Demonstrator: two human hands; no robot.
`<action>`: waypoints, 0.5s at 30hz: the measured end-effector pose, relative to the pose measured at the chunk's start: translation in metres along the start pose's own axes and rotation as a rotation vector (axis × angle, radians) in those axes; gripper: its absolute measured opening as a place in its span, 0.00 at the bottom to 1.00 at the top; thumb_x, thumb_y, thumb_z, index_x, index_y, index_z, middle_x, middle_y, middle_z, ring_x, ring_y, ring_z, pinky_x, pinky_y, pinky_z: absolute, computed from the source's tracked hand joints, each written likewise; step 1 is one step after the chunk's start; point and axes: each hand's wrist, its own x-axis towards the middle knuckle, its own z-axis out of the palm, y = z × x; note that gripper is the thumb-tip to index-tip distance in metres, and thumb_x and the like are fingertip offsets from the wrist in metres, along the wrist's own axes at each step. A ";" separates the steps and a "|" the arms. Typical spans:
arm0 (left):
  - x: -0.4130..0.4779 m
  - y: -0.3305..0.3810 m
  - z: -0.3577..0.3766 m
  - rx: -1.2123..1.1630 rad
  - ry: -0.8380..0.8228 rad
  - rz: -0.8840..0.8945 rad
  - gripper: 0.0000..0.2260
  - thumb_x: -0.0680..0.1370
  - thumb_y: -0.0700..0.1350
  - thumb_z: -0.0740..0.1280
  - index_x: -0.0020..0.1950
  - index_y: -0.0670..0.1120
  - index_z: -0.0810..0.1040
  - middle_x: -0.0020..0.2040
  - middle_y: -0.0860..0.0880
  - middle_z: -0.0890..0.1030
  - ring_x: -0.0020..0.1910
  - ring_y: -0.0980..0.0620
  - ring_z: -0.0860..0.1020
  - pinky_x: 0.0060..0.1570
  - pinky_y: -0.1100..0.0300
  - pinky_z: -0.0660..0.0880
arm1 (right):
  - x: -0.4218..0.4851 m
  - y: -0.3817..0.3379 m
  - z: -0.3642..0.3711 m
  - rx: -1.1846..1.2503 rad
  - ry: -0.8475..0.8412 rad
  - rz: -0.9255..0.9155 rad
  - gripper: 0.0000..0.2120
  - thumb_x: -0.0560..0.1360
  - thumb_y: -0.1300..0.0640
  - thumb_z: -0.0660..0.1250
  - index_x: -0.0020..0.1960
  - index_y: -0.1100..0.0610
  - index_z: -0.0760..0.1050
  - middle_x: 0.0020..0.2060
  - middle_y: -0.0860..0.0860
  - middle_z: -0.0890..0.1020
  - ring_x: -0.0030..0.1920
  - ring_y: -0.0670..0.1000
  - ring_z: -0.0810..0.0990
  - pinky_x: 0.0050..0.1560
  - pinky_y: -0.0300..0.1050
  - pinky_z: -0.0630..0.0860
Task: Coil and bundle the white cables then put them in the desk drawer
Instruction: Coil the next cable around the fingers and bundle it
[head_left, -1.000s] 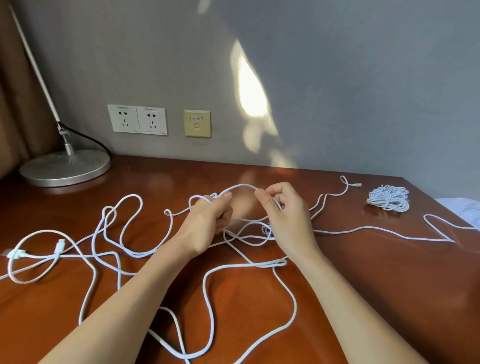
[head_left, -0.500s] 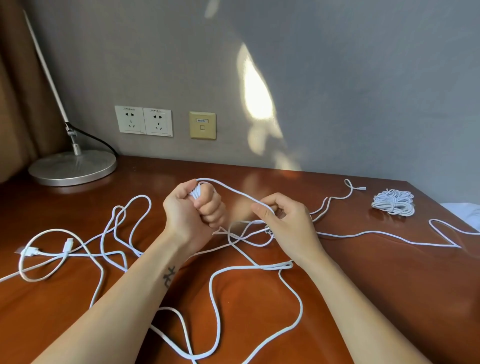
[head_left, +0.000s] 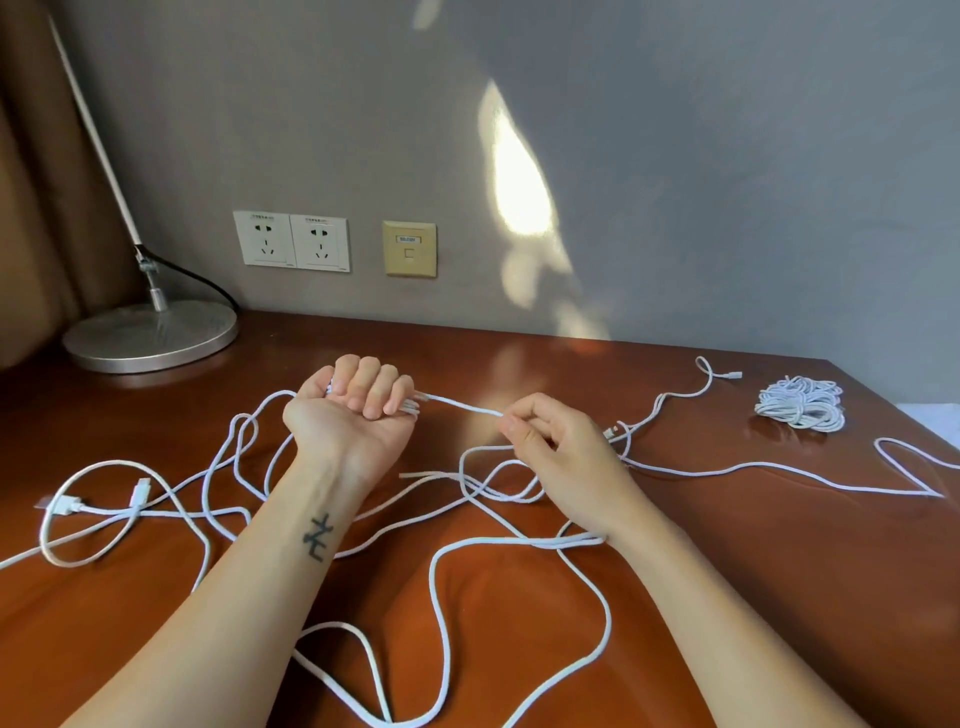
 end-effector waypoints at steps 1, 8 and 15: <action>0.000 0.001 0.000 0.000 -0.002 0.008 0.19 0.81 0.43 0.47 0.30 0.50 0.57 0.26 0.53 0.56 0.24 0.54 0.52 0.29 0.60 0.53 | 0.000 0.001 0.001 -0.028 -0.026 0.000 0.06 0.84 0.47 0.63 0.54 0.44 0.79 0.47 0.38 0.84 0.53 0.37 0.82 0.54 0.35 0.77; 0.007 -0.002 -0.002 0.106 0.021 0.036 0.17 0.85 0.51 0.51 0.38 0.46 0.63 0.33 0.50 0.61 0.29 0.52 0.59 0.37 0.59 0.61 | -0.002 -0.002 0.003 -0.092 -0.119 0.009 0.08 0.82 0.44 0.66 0.56 0.39 0.83 0.53 0.34 0.85 0.58 0.37 0.81 0.58 0.34 0.77; 0.016 -0.014 -0.006 0.899 0.067 0.267 0.20 0.88 0.51 0.51 0.38 0.46 0.67 0.29 0.51 0.66 0.28 0.53 0.64 0.38 0.57 0.66 | -0.002 -0.002 0.003 0.011 -0.019 -0.031 0.12 0.84 0.51 0.63 0.63 0.45 0.82 0.52 0.33 0.84 0.56 0.35 0.81 0.57 0.33 0.78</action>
